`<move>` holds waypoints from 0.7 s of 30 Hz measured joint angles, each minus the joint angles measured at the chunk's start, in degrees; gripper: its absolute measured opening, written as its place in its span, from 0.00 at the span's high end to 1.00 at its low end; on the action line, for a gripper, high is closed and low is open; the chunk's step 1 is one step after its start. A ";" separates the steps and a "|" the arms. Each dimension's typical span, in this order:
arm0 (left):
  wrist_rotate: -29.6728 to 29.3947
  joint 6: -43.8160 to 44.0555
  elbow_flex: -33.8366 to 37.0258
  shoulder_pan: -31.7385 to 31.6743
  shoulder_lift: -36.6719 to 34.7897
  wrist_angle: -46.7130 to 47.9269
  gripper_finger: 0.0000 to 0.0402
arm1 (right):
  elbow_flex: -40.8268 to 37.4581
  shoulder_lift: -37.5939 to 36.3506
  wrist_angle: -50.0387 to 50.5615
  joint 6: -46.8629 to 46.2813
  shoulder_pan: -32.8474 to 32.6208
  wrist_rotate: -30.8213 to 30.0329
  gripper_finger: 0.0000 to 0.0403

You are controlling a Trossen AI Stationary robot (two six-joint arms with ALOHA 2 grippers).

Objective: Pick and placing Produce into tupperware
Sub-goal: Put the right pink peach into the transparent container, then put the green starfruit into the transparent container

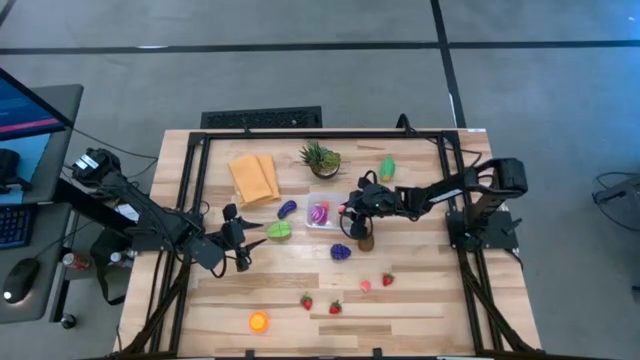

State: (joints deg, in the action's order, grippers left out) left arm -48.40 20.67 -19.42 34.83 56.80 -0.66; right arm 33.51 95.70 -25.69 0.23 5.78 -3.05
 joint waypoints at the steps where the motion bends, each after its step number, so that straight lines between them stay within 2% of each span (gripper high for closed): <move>1: -0.02 0.00 0.00 0.00 0.00 0.02 0.53 | -0.02 -0.24 0.17 0.23 0.00 0.00 0.76; 8: -0.44 -0.07 0.00 0.01 0.00 0.06 0.53 | -0.04 -1.76 0.60 2.58 0.00 0.43 0.75; 11: -0.53 -0.07 0.00 0.02 0.00 0.10 0.53 | -0.04 -1.79 0.94 2.77 0.11 0.46 0.72; 21: -0.57 -0.02 0.00 0.02 0.00 0.10 0.53 | -0.04 -1.79 0.79 2.40 0.37 0.50 0.41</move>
State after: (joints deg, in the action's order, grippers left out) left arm -48.97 20.64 -19.42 34.84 56.80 -0.56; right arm 33.47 93.91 -24.91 2.63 6.15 -2.55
